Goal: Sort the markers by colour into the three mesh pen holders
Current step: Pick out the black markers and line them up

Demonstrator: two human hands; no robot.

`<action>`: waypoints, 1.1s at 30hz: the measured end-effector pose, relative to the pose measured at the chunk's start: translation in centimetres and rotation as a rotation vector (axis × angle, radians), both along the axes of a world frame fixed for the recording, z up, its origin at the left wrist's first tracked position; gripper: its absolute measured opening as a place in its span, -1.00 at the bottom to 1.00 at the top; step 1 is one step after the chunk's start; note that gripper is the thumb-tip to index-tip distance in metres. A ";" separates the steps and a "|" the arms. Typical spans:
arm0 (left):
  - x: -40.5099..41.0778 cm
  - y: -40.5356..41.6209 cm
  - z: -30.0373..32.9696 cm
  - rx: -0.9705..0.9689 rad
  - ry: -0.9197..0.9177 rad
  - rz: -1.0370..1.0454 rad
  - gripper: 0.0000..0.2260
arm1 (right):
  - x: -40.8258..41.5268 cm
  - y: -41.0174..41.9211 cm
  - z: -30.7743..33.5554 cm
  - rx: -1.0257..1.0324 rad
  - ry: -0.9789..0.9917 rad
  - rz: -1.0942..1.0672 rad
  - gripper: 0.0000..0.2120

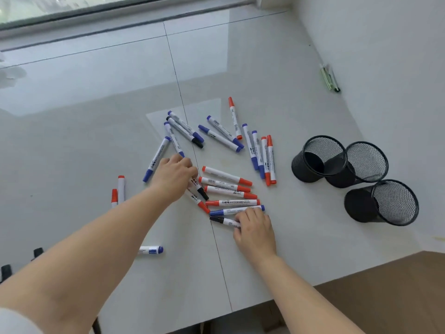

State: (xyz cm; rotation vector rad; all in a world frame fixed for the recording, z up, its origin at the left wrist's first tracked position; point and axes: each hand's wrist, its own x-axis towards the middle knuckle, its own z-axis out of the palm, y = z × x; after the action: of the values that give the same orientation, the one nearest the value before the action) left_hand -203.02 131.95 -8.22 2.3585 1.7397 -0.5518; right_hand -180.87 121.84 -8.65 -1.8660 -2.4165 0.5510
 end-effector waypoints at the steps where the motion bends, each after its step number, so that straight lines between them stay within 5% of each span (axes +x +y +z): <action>1: 0.0 0.3 -0.1 -0.002 0.011 -0.024 -0.74 | 0.2 0.1 -0.1 -0.006 0.030 0.003 -0.74; 7: -1.3 1.2 -0.2 -0.002 -0.125 -0.089 -0.83 | 0.7 0.3 -0.4 -0.069 0.232 -0.040 -0.74; 13: -2.1 3.7 0.8 0.115 -0.545 0.509 -0.93 | -1.8 3.0 0.0 -0.158 0.386 -0.233 -0.87; 21: -3.2 10.2 -0.6 0.109 -0.143 0.188 -0.71 | -2.5 5.9 -0.4 -0.139 0.337 -0.301 -0.85; 26: -3.3 11.3 -0.7 0.072 -0.073 0.084 -0.69 | -2.2 6.1 -0.2 -0.134 0.349 -0.322 -0.86; 29: -3.4 10.1 0.6 0.129 -0.159 0.077 -0.69 | -2.6 5.8 0.5 -0.126 0.389 -0.365 -0.87; 33: -4.5 5.6 4.5 0.296 -0.527 0.298 -0.78 | -5.2 4.6 2.3 -0.168 0.482 -0.404 -0.95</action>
State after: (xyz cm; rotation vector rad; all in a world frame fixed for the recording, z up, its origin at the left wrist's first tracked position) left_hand -207.55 137.53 -3.68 2.0774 1.9387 0.3640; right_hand -186.12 126.44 -6.31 -1.9239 -1.6850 1.0430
